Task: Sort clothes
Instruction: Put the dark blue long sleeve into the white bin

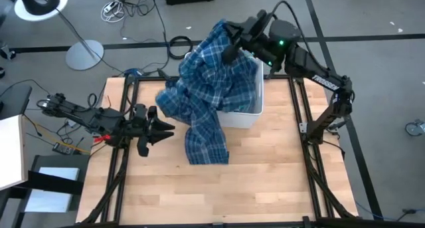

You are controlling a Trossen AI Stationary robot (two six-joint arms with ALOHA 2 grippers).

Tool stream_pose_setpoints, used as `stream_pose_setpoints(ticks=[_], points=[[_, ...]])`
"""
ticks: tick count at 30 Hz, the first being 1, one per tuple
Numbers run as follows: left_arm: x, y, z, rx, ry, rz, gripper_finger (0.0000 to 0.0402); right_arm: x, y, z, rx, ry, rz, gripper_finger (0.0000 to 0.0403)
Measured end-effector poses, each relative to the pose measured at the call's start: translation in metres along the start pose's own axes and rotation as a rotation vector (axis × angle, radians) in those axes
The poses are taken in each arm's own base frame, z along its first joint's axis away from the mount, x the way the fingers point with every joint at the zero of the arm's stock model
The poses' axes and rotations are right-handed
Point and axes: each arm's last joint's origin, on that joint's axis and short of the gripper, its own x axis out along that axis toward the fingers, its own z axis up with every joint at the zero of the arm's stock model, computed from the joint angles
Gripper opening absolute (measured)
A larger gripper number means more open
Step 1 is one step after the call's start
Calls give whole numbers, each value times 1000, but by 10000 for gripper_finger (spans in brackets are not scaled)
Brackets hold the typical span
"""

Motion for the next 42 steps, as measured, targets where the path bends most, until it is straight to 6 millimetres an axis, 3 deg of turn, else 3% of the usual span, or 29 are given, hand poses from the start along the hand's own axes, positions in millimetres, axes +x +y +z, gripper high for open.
stream_pose_setpoints(ticks=[5,10,16,25,31,36,42], points=[[-8,2,1,-17,-20,-11,135,5,9,-33,-7,238,178,4],[-26,4,12,19,-81,-39,135,17,39,-100,56,582,244,4],[-49,9,21,43,-120,-54,135,38,70,-175,132,862,263,4],[-54,11,20,16,-108,-58,135,66,79,-265,434,1256,311,9],[-54,14,13,-45,-37,-29,135,63,76,-283,454,1403,305,8],[-53,14,13,-53,-36,-29,135,52,65,-268,391,1412,262,8],[-53,14,13,-47,-37,-24,135,37,48,-235,380,1358,255,8]])
